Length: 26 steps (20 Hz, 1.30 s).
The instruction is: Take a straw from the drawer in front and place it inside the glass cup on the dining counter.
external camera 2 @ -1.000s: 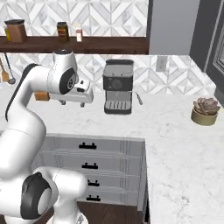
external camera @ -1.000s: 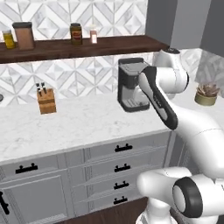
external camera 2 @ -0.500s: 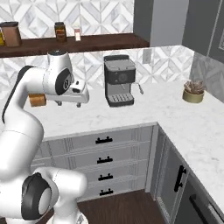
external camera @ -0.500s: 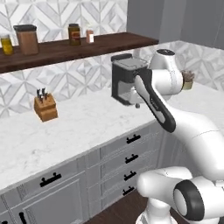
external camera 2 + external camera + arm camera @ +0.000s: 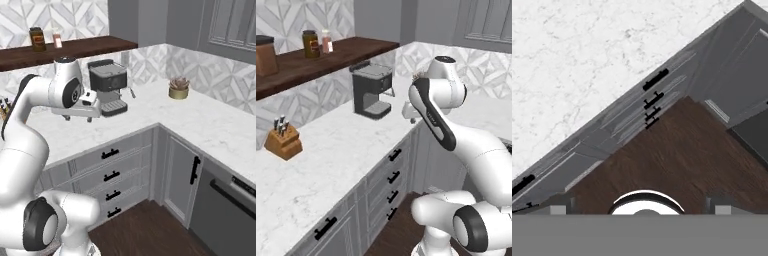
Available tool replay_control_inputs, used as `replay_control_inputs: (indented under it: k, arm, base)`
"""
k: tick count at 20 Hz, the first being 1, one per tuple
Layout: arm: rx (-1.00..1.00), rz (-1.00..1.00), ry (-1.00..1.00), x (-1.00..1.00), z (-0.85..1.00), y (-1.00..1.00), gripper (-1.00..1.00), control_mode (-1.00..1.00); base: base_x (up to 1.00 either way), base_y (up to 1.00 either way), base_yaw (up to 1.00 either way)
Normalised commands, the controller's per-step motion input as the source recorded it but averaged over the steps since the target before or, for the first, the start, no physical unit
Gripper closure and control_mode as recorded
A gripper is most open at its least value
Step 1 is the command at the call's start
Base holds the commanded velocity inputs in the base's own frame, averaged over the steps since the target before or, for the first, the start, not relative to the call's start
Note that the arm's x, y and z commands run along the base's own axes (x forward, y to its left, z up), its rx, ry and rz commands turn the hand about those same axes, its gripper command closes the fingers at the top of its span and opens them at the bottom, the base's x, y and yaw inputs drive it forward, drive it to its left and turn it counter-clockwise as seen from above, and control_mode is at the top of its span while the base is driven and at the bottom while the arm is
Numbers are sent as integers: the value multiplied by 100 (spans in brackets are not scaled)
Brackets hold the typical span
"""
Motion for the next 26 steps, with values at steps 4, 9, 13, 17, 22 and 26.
replay_control_inputs:
  k: [4,9,13,17,22,26]
  arm:
    - [0,0,0,0,0,0,-100,100]
    - [0,0,0,0,0,0,-100,100]
    - [0,0,0,0,0,0,-100,100]
    - [0,0,0,0,0,0,-100,100]
    - [16,-23,7,-10,0,-30,-100,-100]
    - [39,-12,2,0,-3,-100,-100,-100]
  base:
    - [0,94,-56]
    - [0,84,-48]
    - [0,76,-39]
    - [-7,61,-29]
    - [0,0,0]
    - [0,0,0]
